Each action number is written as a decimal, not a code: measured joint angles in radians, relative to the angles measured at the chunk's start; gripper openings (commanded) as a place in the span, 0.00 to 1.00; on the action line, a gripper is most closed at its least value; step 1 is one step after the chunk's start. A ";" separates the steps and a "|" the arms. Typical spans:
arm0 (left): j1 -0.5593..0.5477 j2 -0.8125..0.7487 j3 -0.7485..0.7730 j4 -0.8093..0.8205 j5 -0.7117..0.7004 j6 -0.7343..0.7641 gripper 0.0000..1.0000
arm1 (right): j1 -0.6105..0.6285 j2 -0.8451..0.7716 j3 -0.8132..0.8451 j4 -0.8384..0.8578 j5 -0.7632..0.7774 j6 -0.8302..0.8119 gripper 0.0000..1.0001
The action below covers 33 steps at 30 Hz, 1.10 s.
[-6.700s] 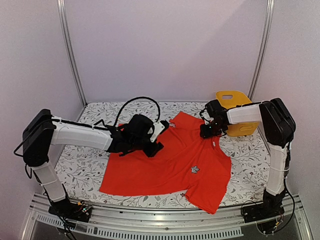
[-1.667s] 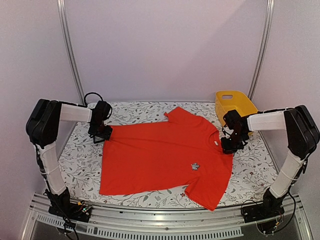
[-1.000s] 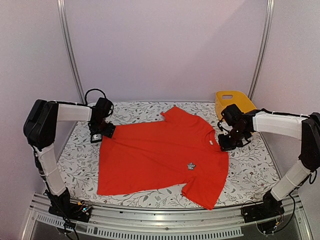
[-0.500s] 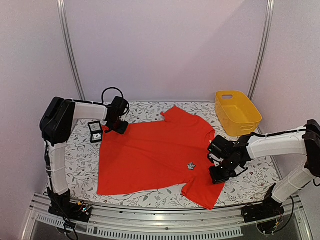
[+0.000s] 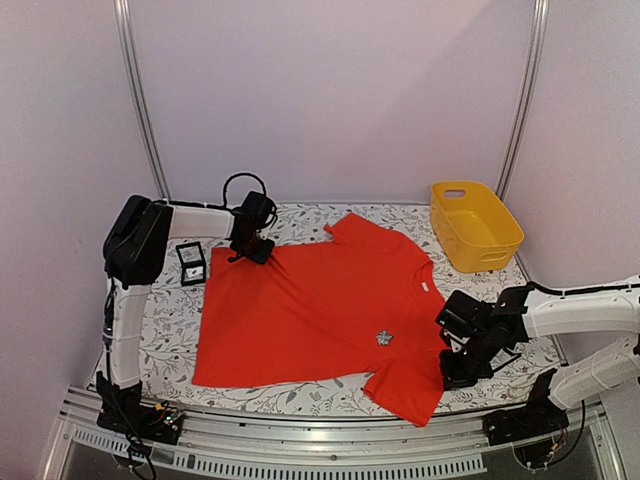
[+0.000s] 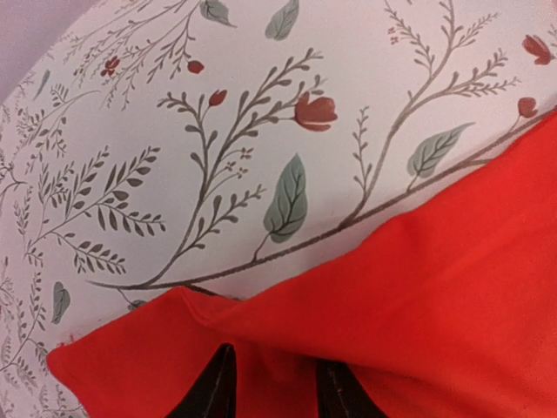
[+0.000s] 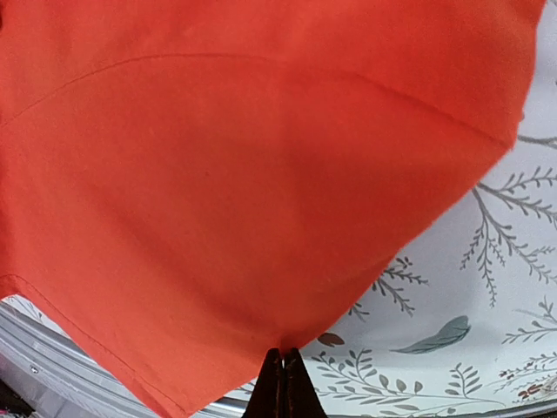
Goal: Pin the brooch onto the clothing
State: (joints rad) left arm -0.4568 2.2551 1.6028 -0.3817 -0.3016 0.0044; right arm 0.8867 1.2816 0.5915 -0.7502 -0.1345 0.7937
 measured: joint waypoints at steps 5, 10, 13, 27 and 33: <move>-0.014 0.021 0.028 0.013 0.004 0.011 0.36 | 0.005 -0.048 0.000 -0.055 -0.004 0.049 0.00; -0.014 0.031 0.050 0.003 0.005 0.019 0.39 | 0.009 -0.061 0.007 -0.094 -0.005 0.064 0.00; -0.014 0.029 0.047 0.002 -0.004 0.015 0.42 | 0.010 -0.062 0.046 -0.131 0.012 0.061 0.00; 0.033 -0.173 -0.234 -0.037 -0.052 -0.055 0.43 | -0.264 0.167 0.235 0.018 0.124 -0.212 0.00; 0.033 -0.187 -0.271 0.006 -0.073 -0.079 0.49 | -0.353 0.265 0.234 0.095 0.125 -0.289 0.00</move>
State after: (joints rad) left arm -0.4240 2.0678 1.3315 -0.3752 -0.3748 -0.0746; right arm 0.5339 1.5463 0.8253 -0.6548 -0.0097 0.5049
